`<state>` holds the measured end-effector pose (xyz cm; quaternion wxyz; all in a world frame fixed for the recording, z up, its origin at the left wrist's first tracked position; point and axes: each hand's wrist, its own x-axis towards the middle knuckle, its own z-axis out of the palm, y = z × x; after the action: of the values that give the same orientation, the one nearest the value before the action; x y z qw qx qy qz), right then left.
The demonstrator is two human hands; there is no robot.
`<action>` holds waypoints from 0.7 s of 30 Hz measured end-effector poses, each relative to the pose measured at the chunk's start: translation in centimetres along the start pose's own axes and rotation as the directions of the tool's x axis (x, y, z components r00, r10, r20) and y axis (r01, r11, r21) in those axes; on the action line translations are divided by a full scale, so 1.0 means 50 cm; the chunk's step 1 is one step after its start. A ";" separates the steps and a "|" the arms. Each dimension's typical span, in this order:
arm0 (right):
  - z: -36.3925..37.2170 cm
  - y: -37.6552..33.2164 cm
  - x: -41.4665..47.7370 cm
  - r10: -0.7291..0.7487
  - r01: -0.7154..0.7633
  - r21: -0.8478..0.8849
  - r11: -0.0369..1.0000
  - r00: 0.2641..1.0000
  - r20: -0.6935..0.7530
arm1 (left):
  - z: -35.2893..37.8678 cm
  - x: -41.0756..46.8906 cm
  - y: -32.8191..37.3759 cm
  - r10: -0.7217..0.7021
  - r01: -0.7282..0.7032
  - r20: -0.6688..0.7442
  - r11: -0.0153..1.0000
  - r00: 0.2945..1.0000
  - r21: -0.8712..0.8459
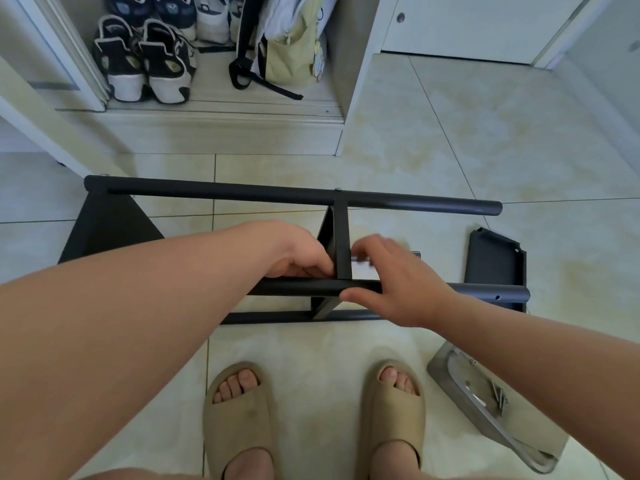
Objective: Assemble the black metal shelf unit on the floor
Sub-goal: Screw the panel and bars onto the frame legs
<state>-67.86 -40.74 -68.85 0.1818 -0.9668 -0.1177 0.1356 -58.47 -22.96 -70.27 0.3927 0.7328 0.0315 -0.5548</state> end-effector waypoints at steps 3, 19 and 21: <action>-0.001 0.012 0.004 -0.026 0.020 -0.106 0.994 0.998 -0.056 | 0.000 0.001 -0.003 -0.008 0.008 0.041 1.000 0.999 0.005; 0.001 0.050 0.060 0.009 0.006 -0.276 0.961 0.998 0.056 | -0.005 0.028 -0.025 0.133 -0.134 0.032 0.991 0.991 0.018; 0.002 0.050 0.059 0.006 0.007 -0.264 0.964 0.999 0.052 | -0.005 0.027 -0.027 0.142 -0.143 0.019 0.989 0.990 0.031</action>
<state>-64.67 -42.17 -70.55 0.0482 -0.9785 -0.1397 0.1437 -58.41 -22.41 -72.14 0.4199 0.7347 -0.0331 -0.5318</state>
